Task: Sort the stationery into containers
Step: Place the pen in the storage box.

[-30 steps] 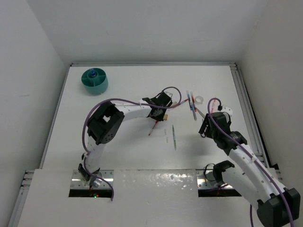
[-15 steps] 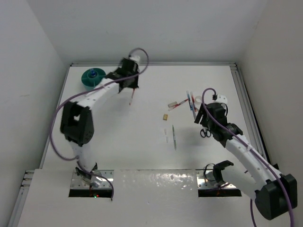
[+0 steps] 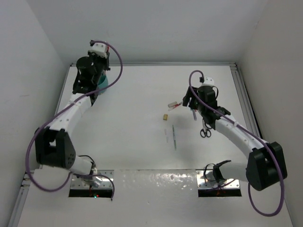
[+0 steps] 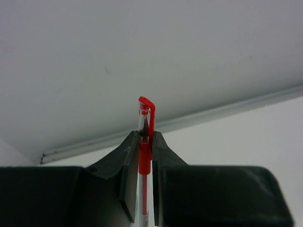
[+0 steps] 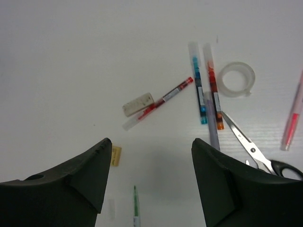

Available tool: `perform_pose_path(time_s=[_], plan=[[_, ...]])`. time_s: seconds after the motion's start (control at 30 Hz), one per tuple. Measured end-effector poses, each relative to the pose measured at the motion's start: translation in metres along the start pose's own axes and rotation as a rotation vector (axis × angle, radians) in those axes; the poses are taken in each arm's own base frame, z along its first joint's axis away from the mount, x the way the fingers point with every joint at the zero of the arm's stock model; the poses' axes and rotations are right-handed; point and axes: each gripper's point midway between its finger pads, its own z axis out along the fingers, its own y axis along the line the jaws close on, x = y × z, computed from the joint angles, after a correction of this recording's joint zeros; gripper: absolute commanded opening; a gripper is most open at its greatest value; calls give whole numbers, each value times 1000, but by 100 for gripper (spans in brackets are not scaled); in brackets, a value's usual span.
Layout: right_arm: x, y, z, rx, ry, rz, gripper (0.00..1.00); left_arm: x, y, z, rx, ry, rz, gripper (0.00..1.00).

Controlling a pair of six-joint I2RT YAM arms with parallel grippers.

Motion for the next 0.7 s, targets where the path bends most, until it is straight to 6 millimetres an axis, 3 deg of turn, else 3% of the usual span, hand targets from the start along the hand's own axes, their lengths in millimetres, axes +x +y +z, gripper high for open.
perform_pose_path(time_s=[0.1, 0.2, 0.4, 0.5, 0.7], plan=[[-9, 11, 12, -32, -24, 7, 67, 73, 12, 19, 12, 125, 8, 0], [-11, 21, 29, -57, -17, 9, 67, 114, 28, 30, 15, 178, 3, 0], [-13, 43, 60, -108, 25, 3, 67, 117, 56, 40, 12, 83, 49, 0], [-19, 54, 70, -132, 31, -7, 68, 121, 59, 46, 26, 39, 84, 0], [-30, 70, 81, -181, 34, -27, 68, 153, 54, 54, 55, 30, 101, 0]])
